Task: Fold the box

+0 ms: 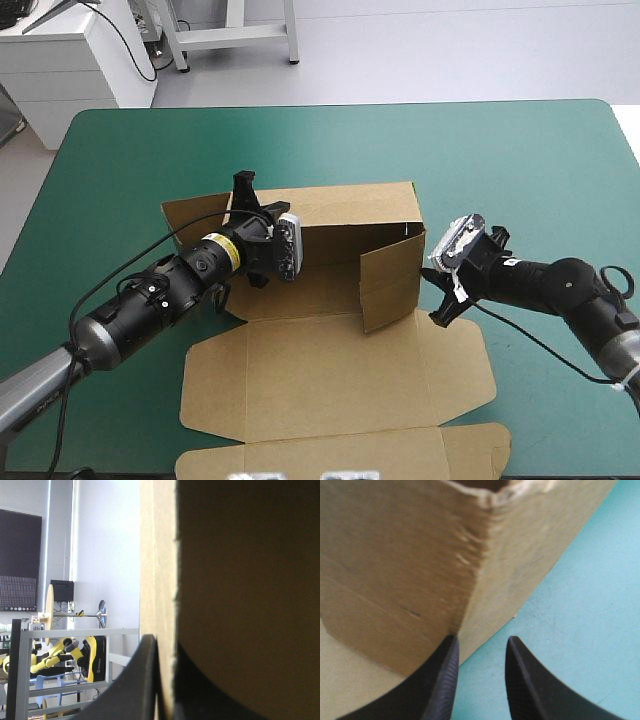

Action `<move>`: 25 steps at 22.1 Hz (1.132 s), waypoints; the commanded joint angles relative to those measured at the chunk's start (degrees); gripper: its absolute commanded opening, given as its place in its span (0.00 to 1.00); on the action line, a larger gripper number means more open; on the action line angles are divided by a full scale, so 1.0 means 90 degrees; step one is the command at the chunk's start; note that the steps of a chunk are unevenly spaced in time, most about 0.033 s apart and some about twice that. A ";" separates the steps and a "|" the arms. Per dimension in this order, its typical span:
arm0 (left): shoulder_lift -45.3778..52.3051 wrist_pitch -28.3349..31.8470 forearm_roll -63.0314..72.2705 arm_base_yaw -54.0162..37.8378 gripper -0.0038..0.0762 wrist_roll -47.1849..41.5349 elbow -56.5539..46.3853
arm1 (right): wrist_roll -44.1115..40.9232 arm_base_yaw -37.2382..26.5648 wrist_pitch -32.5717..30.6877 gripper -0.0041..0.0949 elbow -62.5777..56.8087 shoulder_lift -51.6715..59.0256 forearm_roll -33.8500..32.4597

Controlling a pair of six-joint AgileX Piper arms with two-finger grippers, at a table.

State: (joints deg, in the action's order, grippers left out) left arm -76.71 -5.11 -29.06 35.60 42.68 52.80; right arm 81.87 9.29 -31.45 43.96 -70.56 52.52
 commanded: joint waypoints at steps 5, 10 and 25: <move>0.0062 -0.0416 0.0134 0.0029 0.04 -0.0097 0.0054 | 0.0309 -0.0038 -0.0194 0.48 0.0170 0.0135 0.0188; 0.0062 -0.0416 0.0089 0.0029 0.04 -0.0097 0.0054 | 0.0657 -0.0012 -0.0107 0.56 0.0170 -0.0116 0.0534; 0.0085 -0.0429 0.0152 0.0251 0.04 -0.0097 0.0054 | 0.0061 0.1026 0.1101 0.65 0.0170 -0.0483 0.0351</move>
State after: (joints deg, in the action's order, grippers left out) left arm -76.71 -5.57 -29.37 36.32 42.68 52.80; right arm 84.51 18.14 -21.30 43.89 -75.88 56.33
